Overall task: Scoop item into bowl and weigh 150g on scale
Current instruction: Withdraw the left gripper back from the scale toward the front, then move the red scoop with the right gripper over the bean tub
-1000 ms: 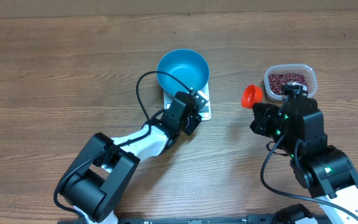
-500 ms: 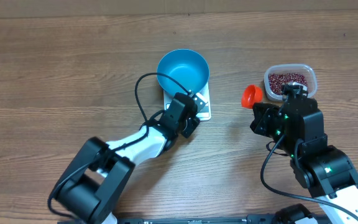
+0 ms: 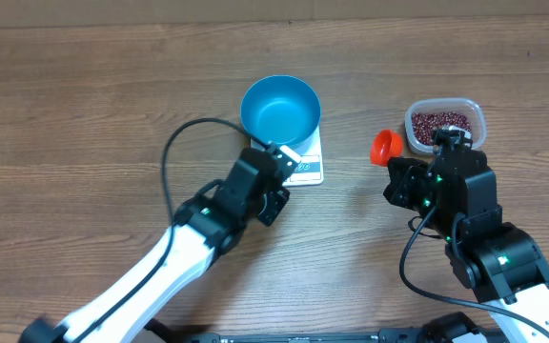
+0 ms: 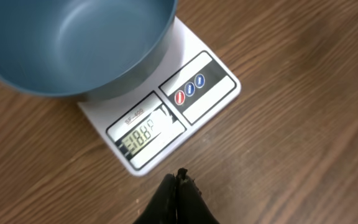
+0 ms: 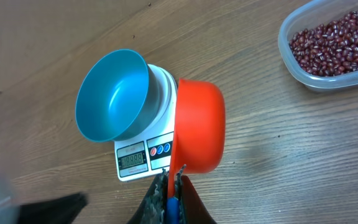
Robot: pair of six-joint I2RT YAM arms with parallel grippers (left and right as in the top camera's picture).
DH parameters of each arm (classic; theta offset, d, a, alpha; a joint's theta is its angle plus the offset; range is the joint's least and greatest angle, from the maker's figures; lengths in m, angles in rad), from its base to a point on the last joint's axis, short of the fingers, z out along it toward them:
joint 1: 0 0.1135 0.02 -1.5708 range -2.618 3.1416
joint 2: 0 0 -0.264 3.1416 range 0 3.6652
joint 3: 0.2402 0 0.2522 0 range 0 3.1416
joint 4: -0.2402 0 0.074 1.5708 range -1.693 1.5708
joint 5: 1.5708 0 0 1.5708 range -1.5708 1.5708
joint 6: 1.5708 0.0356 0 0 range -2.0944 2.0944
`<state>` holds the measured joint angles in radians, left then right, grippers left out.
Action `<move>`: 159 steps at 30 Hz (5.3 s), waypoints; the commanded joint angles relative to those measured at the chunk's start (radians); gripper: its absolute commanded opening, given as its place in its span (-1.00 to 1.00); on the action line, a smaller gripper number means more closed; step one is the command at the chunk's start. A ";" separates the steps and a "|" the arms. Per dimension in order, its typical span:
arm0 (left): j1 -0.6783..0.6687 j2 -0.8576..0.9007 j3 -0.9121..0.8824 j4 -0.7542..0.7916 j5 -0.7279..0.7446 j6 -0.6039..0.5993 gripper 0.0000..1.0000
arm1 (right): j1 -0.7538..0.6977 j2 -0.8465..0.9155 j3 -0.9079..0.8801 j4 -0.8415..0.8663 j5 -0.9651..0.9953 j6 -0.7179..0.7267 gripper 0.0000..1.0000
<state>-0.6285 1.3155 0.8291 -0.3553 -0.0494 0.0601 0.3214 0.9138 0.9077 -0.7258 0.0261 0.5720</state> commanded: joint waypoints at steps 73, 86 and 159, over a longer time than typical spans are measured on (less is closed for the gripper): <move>0.260 -0.234 0.137 -0.276 0.200 0.023 0.99 | -0.002 -0.003 0.036 -0.013 -0.002 -0.027 -0.92; 0.260 -0.257 0.056 -0.195 0.204 0.041 0.99 | -0.003 -0.003 0.036 -0.011 0.014 -0.027 -0.92; 0.260 -0.257 0.056 -0.220 0.204 0.041 0.99 | -0.397 0.617 0.506 -0.209 0.025 -0.635 -0.92</move>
<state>-0.3725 1.0771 0.8894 -0.5758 0.1394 0.0822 -0.0734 1.5146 1.3895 -0.9573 0.0368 0.0586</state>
